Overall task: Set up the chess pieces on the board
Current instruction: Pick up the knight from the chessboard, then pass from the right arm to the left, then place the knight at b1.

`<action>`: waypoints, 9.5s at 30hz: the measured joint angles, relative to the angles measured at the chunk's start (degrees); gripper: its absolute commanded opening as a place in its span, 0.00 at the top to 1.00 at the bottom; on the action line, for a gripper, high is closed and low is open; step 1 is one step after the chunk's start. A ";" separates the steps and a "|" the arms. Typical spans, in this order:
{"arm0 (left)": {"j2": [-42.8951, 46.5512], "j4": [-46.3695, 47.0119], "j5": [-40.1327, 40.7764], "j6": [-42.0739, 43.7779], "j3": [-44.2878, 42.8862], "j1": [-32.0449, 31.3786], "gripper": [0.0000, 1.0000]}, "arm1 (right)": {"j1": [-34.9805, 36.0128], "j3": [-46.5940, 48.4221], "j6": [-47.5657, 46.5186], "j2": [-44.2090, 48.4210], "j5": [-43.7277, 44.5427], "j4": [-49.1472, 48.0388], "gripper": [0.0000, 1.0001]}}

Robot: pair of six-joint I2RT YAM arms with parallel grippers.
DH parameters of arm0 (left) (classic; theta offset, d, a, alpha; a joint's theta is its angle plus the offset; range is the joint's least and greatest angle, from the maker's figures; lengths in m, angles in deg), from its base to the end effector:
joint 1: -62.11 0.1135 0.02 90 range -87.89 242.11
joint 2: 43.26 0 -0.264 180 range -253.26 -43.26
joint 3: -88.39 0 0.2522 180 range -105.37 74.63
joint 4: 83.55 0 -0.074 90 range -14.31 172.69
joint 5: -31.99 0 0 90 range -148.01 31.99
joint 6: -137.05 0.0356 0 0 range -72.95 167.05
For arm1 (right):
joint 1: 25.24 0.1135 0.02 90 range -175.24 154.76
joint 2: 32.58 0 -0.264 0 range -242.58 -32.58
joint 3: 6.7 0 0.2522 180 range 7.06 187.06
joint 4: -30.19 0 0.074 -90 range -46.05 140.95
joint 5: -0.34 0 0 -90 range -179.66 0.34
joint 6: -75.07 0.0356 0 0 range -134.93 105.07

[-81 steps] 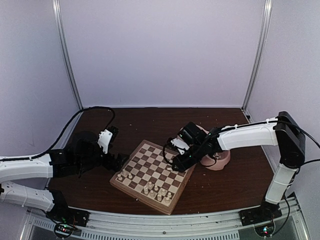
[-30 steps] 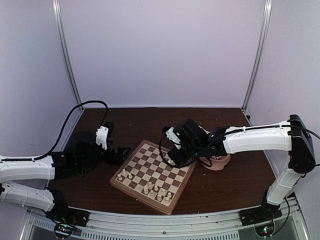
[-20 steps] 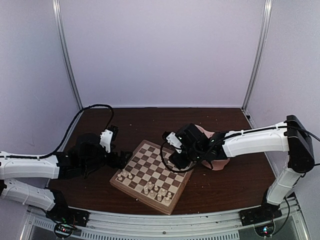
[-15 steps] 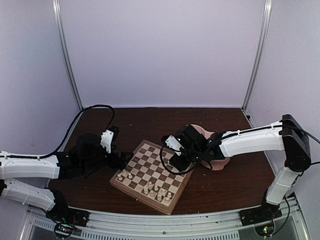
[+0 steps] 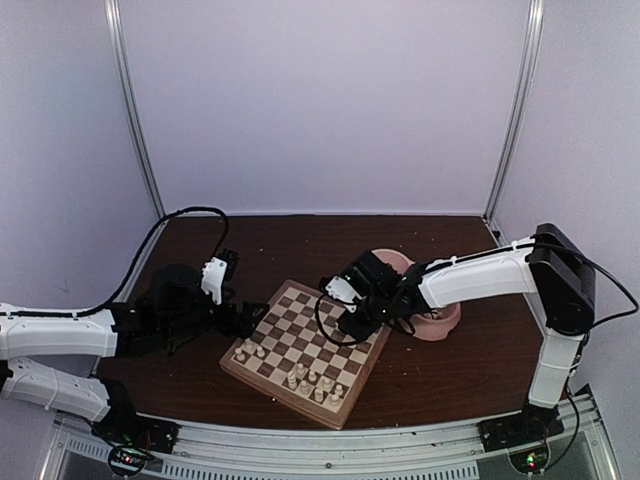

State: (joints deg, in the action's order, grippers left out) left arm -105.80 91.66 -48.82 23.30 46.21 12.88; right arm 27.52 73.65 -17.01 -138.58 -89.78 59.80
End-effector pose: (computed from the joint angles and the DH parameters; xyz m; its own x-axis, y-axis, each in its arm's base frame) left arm 0.1568 -0.1731 0.2136 -0.5171 -0.0091 -0.8559 0.4861 0.8199 -0.3024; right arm 0.2315 0.3046 0.1680 -0.4680 -0.6757 -0.5695 -0.8144 0.5801 -0.0190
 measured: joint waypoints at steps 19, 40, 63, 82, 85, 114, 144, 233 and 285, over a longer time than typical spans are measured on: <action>1.86 -0.02 -1.64 -0.81 0.00 0.00 0.02 | 0.00 -1.79 -0.70 1.81 -3.96 1.18 0.69; -1.86 -0.07 -6.67 -0.81 -2.25 0.00 0.02 | 0.00 -2.05 -0.50 2.71 -6.14 1.22 0.71; -2.03 -0.37 -8.31 -0.79 -3.15 0.00 0.02 | 0.00 -1.55 -0.48 1.40 -7.65 2.71 0.82; -6.69 2.27 -22.43 -2.82 -4.74 1.05 0.05 | 0.00 -10.03 1.11 11.15 -13.66 -6.43 0.84; -7.37 4.68 -25.77 -3.80 -4.74 1.20 0.07 | 0.00 -11.58 1.31 12.79 -16.79 -8.87 0.83; -21.29 15.87 -42.91 -11.76 -8.24 1.25 0.21 | 3.52 -17.46 1.11 17.62 -32.15 -21.90 0.85; -26.75 13.31 -49.37 -12.00 -13.73 0.57 0.50 | 3.52 -17.46 0.74 17.62 -30.75 -22.16 0.88; -25.16 7.69 -51.30 -6.93 -15.34 -0.37 0.69 | 3.91 -18.95 0.72 19.17 -28.39 -24.02 0.89; -4.74 -22.64 -20.48 2.32 -14.05 -4.26 0.92 | 3.82 -27.63 1.01 27.02 -13.75 -31.17 0.48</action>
State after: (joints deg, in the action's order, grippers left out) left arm -110.54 69.02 -69.30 25.62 32.15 8.62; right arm 31.34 46.02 -16.01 -111.56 -103.52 28.64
